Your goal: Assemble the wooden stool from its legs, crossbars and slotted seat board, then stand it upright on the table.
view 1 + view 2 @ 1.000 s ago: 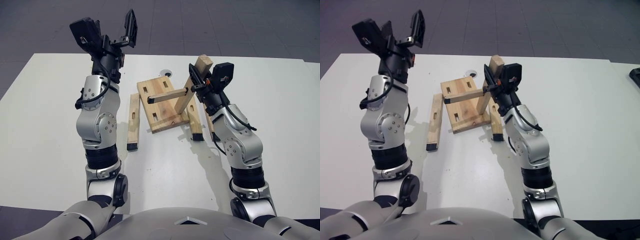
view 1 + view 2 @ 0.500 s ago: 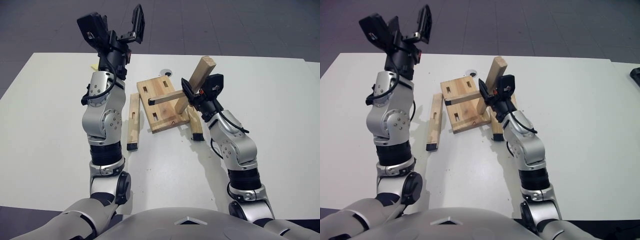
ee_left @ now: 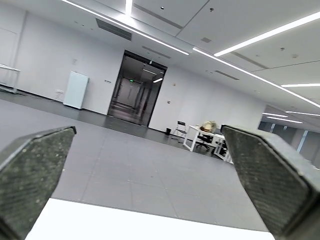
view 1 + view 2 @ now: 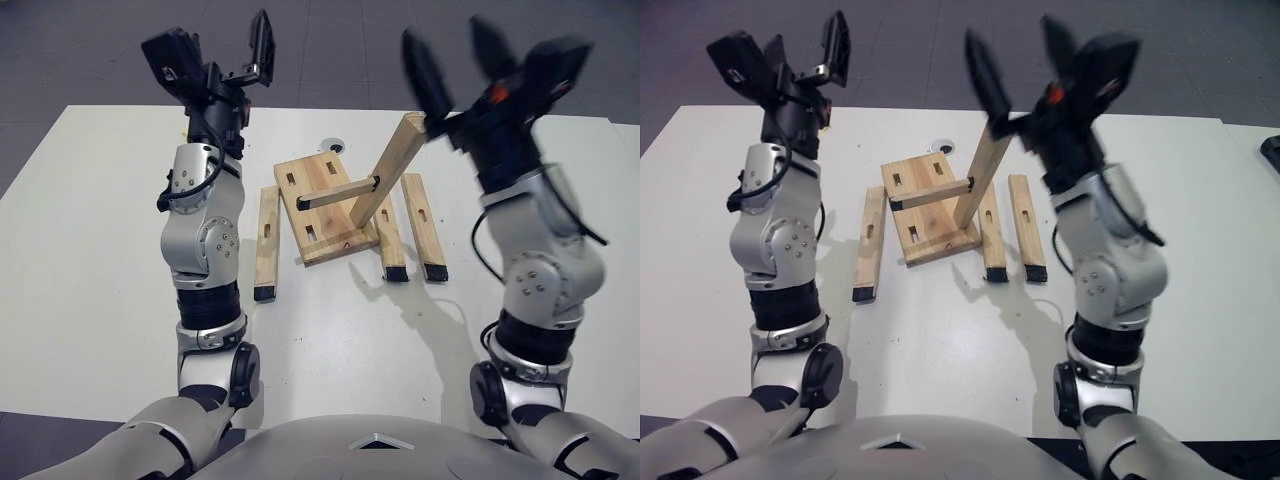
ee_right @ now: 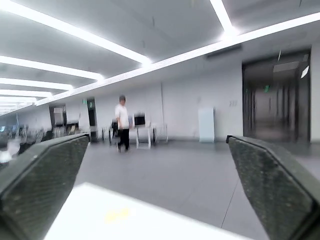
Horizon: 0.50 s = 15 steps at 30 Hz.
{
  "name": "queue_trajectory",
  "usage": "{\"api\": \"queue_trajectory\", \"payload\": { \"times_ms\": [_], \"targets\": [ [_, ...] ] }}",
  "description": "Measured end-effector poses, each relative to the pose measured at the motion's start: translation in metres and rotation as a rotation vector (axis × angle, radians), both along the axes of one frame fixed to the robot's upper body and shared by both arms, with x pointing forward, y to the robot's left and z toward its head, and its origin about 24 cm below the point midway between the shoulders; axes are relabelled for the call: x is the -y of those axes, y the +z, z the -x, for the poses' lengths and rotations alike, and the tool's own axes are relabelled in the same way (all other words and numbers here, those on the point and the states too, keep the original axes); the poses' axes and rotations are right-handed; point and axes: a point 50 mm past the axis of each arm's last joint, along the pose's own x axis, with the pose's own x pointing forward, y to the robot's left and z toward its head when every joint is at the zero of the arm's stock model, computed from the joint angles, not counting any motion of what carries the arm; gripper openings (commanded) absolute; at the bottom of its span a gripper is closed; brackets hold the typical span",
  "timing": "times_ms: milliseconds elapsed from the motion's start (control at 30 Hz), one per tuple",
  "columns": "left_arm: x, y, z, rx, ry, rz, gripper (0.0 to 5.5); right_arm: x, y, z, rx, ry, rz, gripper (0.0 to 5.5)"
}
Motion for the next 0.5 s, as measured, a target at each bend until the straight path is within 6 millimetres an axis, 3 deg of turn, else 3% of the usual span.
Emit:
{"api": "queue_trajectory", "payload": {
  "times_ms": [67,133,233,300,500],
  "targets": [
    [-0.01,0.001,0.0,0.002,0.033,-0.003,5.4,0.018,-0.012,-0.01,-0.095,-0.14,0.047,5.38],
    [-0.019,0.003,0.001,0.01,0.062,-0.011,5.4,0.036,-0.049,-0.019,-0.302,-0.284,0.172,5.38],
    [-0.024,0.009,0.003,0.031,0.078,-0.005,5.4,0.043,-0.114,-0.006,-0.576,-0.301,0.316,5.38],
    [-0.024,0.012,0.003,0.036,0.076,-0.007,5.4,0.041,-0.14,0.006,-0.68,-0.279,0.35,5.38],
    [-0.022,0.006,-0.002,-0.007,0.088,-0.018,5.4,0.034,-0.181,0.015,-0.856,-0.302,0.403,5.38]
  ]
}}
